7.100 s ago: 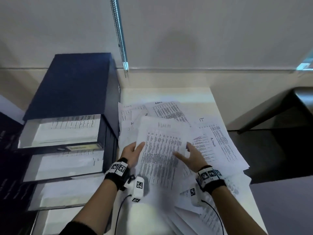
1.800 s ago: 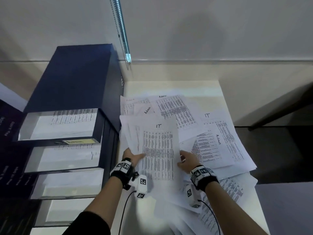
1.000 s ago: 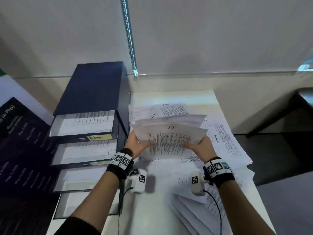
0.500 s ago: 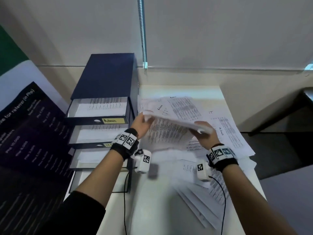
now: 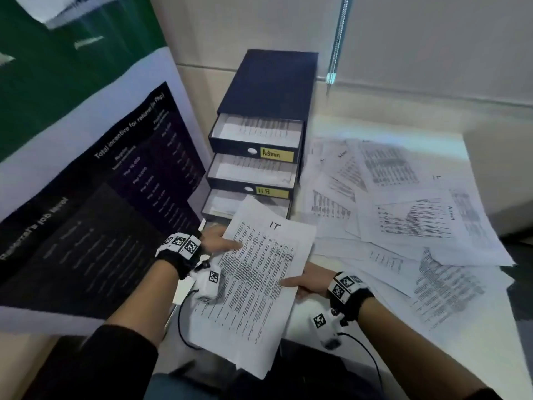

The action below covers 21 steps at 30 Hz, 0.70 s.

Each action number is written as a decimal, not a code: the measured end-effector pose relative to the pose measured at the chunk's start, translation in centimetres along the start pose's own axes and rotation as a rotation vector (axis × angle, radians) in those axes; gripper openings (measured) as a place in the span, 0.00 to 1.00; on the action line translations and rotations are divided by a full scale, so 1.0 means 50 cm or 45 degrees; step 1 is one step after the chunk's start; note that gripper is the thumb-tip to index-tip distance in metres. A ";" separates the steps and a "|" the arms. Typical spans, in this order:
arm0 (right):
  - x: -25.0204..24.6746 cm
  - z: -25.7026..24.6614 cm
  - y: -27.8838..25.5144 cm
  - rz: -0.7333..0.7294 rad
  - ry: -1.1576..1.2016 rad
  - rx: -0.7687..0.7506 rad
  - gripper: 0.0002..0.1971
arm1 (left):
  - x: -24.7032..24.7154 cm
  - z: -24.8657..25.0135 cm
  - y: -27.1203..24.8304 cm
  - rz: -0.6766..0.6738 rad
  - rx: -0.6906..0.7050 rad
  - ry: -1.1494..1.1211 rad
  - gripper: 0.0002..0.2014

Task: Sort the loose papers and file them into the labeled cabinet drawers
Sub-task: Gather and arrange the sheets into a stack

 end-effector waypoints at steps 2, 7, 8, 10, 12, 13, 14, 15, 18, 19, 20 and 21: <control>0.060 -0.002 0.031 -0.080 0.032 0.033 0.41 | 0.006 -0.098 -0.048 0.056 -0.166 0.027 0.42; 0.155 0.032 0.149 -0.226 0.289 0.210 0.48 | 0.015 -0.342 -0.099 0.265 -0.389 -0.115 0.58; 0.166 0.033 0.161 -0.262 0.370 0.220 0.48 | 0.014 -0.348 -0.111 0.303 -0.387 -0.150 0.59; 0.174 0.021 0.164 -0.286 0.540 0.195 0.41 | 0.004 -0.355 -0.123 0.348 -0.377 -0.156 0.61; 0.172 -0.011 0.127 -0.265 0.683 0.177 0.28 | -0.007 -0.336 -0.131 0.352 -0.345 -0.170 0.60; 0.163 -0.020 0.124 -0.249 0.754 0.177 0.22 | -0.012 -0.314 -0.136 0.356 -0.346 -0.195 0.58; 0.153 -0.025 0.124 -0.187 0.793 0.184 0.18 | -0.015 -0.281 -0.145 0.366 -0.338 -0.244 0.52; 0.141 -0.030 0.128 -0.125 0.818 0.197 0.19 | -0.019 -0.267 -0.143 0.371 -0.341 -0.270 0.43; 0.114 -0.044 0.131 0.003 0.791 0.203 0.14 | -0.025 -0.249 -0.126 0.410 -0.294 -0.245 0.27; 0.109 -0.046 0.132 0.006 0.771 0.196 0.11 | -0.028 -0.244 -0.117 0.422 -0.274 -0.250 0.25; 0.108 -0.048 0.126 -0.015 0.741 0.211 0.11 | -0.032 -0.241 -0.107 0.431 -0.260 -0.245 0.24; 0.111 -0.049 0.119 -0.065 0.705 0.228 0.12 | -0.034 -0.242 -0.095 0.435 -0.255 -0.237 0.23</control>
Point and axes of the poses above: each hand's wrist, its own y-axis towards the middle knuckle, its own x-axis out of the palm, z = x × y, the point moved 3 cm from there along y, towards the middle knuckle, and after that the axes turned 15 degrees about x, right-handed, at the moved point
